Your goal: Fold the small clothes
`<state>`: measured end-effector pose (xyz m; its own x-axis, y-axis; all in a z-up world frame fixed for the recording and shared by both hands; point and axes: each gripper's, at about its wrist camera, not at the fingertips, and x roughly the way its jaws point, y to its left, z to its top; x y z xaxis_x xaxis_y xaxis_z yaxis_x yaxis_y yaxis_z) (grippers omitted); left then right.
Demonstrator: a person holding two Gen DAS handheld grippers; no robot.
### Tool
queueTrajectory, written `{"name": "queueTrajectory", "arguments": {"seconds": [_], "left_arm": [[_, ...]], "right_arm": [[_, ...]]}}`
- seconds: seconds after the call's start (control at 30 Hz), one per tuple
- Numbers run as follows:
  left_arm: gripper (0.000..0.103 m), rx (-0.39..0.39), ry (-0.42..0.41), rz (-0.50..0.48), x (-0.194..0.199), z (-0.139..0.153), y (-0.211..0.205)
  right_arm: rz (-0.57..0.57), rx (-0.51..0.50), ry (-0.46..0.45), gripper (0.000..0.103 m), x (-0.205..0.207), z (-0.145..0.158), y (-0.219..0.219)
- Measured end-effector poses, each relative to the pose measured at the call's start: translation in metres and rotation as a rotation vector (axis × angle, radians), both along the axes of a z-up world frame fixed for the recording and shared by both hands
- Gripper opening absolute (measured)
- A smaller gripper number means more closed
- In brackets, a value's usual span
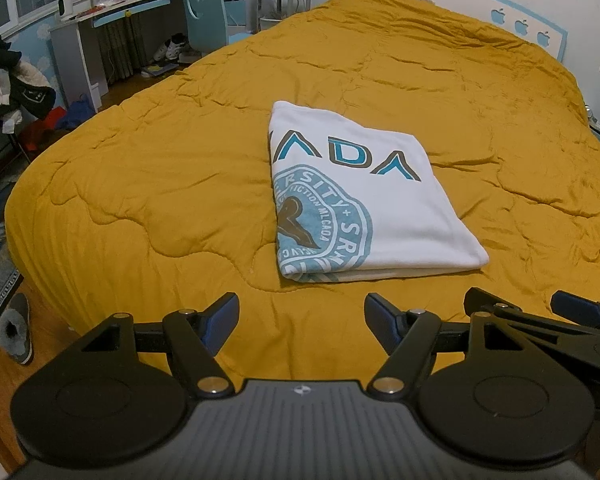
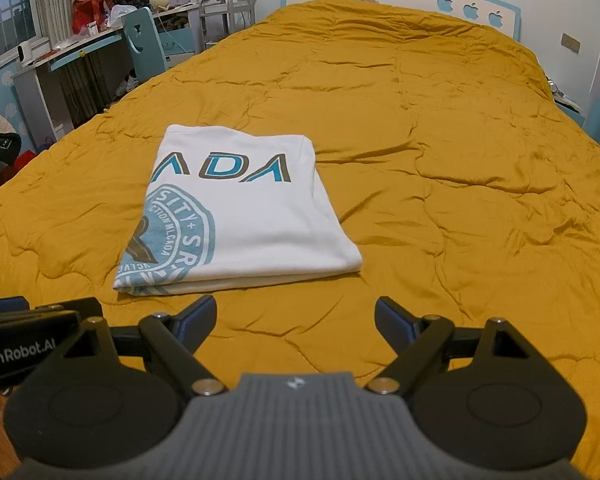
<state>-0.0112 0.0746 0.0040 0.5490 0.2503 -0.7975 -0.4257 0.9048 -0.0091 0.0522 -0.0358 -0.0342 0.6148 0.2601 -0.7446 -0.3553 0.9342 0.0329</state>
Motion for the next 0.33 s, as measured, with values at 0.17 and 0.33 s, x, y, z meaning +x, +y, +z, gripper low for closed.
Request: {"name": "queueTrajectory", "arguments": {"seconds": [0.17,0.33], "left_arm": [[0.08,-0.006,-0.004,0.001,-0.0003,0.0006,-0.0004],[0.078,-0.015,-0.005,-0.004,-0.0008,0.0007,-0.0014]], "right_arm": [[-0.002,-0.002,0.002,0.082,0.0006,0.0005,0.0003],[-0.003,-0.008,0.005,0.082,0.001,0.0005,0.0014]]}}
